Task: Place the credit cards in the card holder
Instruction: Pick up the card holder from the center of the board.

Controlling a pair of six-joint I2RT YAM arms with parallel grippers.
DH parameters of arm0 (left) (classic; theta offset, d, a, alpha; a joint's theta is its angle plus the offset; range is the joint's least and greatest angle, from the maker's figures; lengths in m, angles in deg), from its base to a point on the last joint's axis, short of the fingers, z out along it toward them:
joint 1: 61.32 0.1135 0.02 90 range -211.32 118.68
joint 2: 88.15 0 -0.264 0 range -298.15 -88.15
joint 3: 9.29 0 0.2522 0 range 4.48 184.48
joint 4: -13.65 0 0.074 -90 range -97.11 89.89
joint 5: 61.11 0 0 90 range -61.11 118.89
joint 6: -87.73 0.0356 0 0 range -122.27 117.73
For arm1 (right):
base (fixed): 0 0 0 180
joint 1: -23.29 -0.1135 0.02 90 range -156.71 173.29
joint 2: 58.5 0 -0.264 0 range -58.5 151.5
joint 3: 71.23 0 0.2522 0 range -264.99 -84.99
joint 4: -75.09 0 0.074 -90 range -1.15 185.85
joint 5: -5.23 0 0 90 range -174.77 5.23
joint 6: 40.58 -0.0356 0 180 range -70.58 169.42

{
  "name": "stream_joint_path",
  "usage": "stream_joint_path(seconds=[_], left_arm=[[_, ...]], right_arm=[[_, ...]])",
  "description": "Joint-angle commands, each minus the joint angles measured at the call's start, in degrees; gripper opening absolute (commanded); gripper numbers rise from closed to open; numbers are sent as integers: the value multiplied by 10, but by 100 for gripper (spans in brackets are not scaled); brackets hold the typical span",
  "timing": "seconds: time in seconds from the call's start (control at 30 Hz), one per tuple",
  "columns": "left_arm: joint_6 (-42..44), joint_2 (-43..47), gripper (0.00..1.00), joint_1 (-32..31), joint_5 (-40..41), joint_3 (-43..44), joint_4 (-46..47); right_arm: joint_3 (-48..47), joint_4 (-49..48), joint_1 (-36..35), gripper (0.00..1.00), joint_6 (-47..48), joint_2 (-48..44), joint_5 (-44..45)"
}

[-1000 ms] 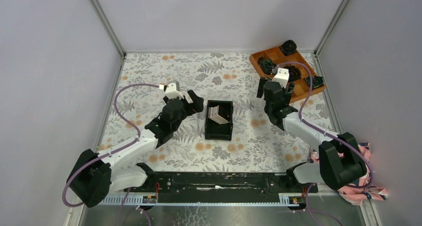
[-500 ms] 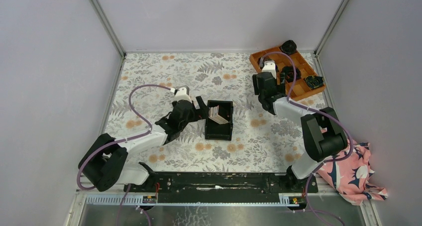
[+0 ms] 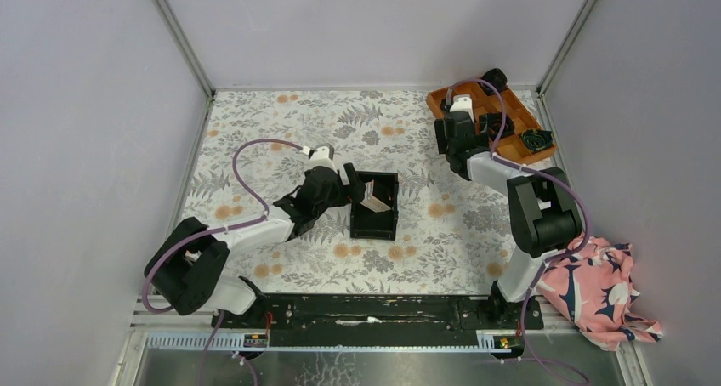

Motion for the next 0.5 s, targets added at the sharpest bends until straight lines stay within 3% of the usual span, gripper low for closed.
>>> stream_joint_path(seconds=[0.0, 0.47], left_arm=[[2, 9, 93, -9, -21, -3, 4], [1, 89, 83, -47, -5, -72, -61]], right_arm=[[-35, 7, 10, 94, 7, 9, -27], [-57, 26, 35, 91, -3, 29, -72]])
